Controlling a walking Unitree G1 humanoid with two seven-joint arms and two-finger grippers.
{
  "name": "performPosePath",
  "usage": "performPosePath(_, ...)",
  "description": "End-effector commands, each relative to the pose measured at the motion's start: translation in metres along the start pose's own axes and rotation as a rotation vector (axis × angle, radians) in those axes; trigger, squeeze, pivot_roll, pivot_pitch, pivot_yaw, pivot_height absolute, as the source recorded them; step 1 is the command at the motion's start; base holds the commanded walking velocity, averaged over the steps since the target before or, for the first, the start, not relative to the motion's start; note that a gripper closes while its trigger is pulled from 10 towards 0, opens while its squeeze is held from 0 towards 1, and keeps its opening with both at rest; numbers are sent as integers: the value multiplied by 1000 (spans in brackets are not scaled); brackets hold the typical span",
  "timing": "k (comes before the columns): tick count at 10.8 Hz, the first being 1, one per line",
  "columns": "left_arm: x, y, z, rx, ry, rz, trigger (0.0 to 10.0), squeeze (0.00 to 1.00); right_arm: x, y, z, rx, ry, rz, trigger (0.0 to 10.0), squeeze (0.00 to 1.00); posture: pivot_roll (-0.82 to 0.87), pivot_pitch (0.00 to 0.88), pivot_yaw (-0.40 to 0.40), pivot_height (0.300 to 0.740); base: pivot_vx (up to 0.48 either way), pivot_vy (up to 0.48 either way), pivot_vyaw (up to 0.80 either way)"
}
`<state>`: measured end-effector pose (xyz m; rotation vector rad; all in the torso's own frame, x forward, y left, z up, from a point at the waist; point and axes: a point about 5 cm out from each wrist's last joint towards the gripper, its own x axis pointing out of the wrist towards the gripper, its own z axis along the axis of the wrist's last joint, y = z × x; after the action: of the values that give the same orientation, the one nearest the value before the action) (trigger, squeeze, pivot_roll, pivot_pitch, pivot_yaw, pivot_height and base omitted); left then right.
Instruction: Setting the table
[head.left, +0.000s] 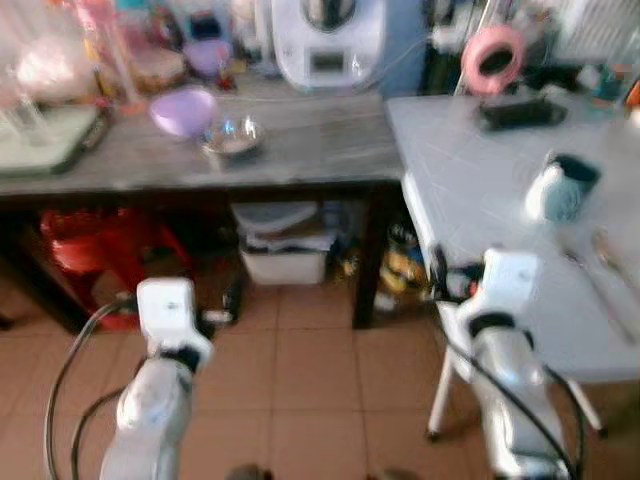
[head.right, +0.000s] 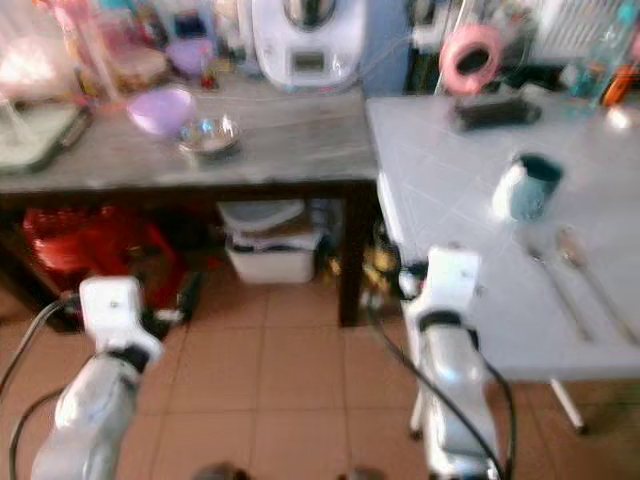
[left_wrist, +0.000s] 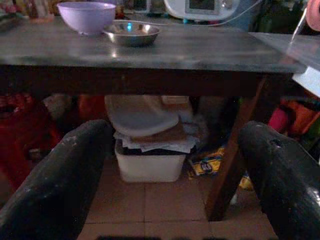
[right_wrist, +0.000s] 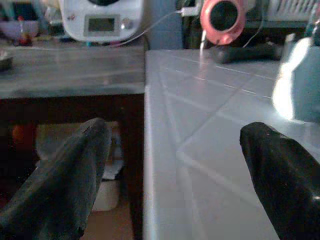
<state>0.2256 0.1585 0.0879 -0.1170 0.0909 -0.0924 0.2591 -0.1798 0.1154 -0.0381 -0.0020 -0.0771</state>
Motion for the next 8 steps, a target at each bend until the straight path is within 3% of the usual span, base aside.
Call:
performPosePath(1, 1, -5, 3, -1, -14, -14, 10000, 0, 2, -5, 3, -4, -11, -10, 10000, 0, -2, 9, 53, 740, 0, -292, 0)
performPosePath(5, 4, -6, 6, 19, -14, -6, 10000, 0, 13, 2, 15, -1, -55, 19, 10000, 0, -1, 22, 57, 740, 0, -292, 0)
performPosePath(8, 6, -8, 7, 17, -19, -13, 10000, 0, 18, 9, 21, -13, -76, 48, 10000, 0, 1, 26, 57, 740, 286, -383, 0)
